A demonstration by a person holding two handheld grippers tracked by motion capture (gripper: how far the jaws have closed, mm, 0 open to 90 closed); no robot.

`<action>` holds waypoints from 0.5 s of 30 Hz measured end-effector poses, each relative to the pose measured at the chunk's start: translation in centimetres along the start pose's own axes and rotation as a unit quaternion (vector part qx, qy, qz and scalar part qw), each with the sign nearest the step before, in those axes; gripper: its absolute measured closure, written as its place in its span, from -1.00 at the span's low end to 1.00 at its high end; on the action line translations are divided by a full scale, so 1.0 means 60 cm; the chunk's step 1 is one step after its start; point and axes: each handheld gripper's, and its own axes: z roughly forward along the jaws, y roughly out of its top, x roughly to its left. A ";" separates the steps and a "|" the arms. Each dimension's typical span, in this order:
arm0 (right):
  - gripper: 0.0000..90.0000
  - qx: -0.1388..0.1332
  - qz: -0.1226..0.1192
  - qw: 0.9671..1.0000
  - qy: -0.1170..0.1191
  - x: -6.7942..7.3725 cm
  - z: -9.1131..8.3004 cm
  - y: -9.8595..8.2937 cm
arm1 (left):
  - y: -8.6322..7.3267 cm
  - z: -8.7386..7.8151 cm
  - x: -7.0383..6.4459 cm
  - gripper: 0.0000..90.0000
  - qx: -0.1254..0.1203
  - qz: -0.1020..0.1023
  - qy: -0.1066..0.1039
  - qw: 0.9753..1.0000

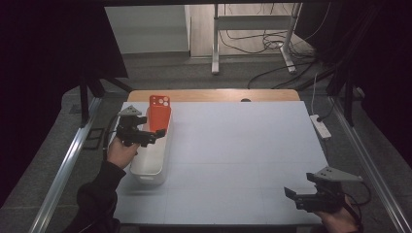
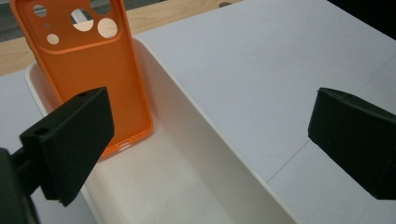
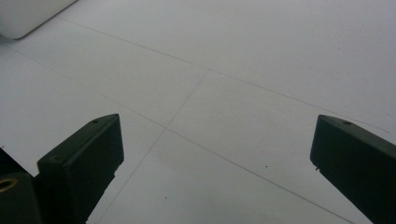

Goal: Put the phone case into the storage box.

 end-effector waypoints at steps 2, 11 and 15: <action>-0.93 0.000 0.000 1.000 0.000 0.000 0.000 0.000 | -0.002 -0.001 -0.001 -0.97 0.000 -0.003 -0.001 1.000; -0.93 0.000 0.000 1.000 0.001 0.000 0.000 0.000 | -0.012 -0.009 -0.013 -0.99 -0.003 0.003 0.002 1.000; -0.93 0.000 0.000 1.000 0.001 0.000 0.000 0.000 | -0.016 -0.012 -0.020 -1.00 -0.004 0.003 0.002 1.000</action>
